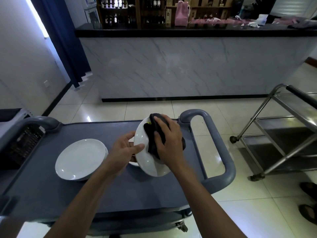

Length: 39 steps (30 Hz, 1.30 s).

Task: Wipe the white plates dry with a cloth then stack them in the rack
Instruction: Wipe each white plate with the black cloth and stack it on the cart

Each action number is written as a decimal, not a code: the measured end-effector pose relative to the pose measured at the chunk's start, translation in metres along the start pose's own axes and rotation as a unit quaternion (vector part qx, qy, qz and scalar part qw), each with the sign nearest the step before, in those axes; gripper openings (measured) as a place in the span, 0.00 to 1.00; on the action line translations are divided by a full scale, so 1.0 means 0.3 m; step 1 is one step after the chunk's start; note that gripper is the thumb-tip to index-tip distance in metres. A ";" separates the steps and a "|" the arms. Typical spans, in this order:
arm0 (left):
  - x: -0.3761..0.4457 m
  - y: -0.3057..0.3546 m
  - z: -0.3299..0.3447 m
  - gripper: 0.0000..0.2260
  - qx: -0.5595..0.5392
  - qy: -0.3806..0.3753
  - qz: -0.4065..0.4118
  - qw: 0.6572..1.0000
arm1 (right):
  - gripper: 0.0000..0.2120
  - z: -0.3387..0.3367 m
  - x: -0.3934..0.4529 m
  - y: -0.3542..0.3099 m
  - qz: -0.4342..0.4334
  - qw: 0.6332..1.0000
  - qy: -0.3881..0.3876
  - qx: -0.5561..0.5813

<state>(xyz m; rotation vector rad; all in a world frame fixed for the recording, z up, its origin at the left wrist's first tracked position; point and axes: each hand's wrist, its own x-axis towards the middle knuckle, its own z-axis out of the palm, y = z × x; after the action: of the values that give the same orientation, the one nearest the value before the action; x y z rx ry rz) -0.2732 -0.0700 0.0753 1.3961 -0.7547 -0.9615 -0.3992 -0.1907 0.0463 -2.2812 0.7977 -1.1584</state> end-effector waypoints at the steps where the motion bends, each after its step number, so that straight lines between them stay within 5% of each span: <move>1: 0.000 0.002 -0.007 0.16 0.002 -0.003 0.001 1.000 | 0.22 0.003 0.002 -0.006 -0.014 1.000 -0.003 -0.006; 10: -0.018 0.001 -0.036 0.14 0.000 -0.009 0.012 1.000 | 0.19 -0.004 0.032 -0.027 -0.079 0.996 -0.039 -0.012; 34: -0.037 -0.049 -0.093 0.17 -0.207 0.111 0.016 0.972 | 0.20 -0.062 0.012 0.079 0.203 0.965 0.031 0.164; 39: -0.017 -0.034 -0.086 0.14 -0.250 0.131 0.031 0.959 | 0.22 -0.039 -0.018 0.031 0.174 0.969 0.072 0.157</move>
<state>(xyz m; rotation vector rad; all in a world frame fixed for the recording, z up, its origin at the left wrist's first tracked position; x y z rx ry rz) -0.2536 -0.0530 0.0642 1.0191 -0.3217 -0.8235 -0.4142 -0.1955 0.0436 -1.7336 0.9469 -1.1956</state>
